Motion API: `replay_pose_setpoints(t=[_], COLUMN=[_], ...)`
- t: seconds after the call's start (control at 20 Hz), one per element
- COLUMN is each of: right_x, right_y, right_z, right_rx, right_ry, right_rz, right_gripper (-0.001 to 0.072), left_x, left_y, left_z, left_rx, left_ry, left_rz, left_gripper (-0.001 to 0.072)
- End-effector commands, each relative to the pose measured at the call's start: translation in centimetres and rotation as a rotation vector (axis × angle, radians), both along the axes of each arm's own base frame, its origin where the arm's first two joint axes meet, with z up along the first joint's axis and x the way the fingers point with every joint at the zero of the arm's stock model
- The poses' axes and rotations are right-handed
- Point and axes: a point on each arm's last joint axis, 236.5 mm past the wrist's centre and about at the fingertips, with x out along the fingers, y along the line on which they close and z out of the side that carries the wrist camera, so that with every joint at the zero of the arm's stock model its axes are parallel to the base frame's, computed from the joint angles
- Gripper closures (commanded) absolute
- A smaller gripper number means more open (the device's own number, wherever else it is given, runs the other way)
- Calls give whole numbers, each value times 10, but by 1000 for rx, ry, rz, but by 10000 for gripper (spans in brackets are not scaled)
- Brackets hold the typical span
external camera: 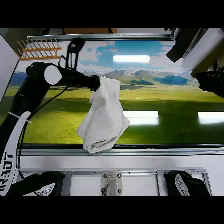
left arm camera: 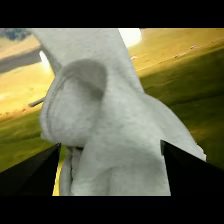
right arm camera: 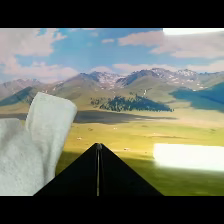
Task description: Fold the clothes and pants, and hang the long-sleeved shirts on hangers.
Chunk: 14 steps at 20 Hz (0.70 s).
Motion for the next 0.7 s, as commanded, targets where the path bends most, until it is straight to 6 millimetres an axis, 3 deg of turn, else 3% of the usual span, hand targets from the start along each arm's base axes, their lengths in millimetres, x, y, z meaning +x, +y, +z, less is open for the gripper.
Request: replay_pose_setpoints(t=[0.0,0.15,0.3,0.45,0.65], right_x=[-2,-2,2,4,4], right_y=[3,6,10,26,56], right_z=[-14,-26,-38,-51,-75], right_rx=[3,10,20,26,31], right_ry=[56,104,141,175,238], right_rz=[24,45,65,115,202], right_gripper=[683,683,683,683,683], left_x=[-15,-70,-114,-129,-147], left_y=[61,107,94,86,70], left_z=[-38,-103,-154,-194,-217], left_rx=[-5,37,-77,-120,-133], left_ry=[185,426,568,628,747], left_rz=[133,192,104,77,-9], left_gripper=[29,29,29,30,36])
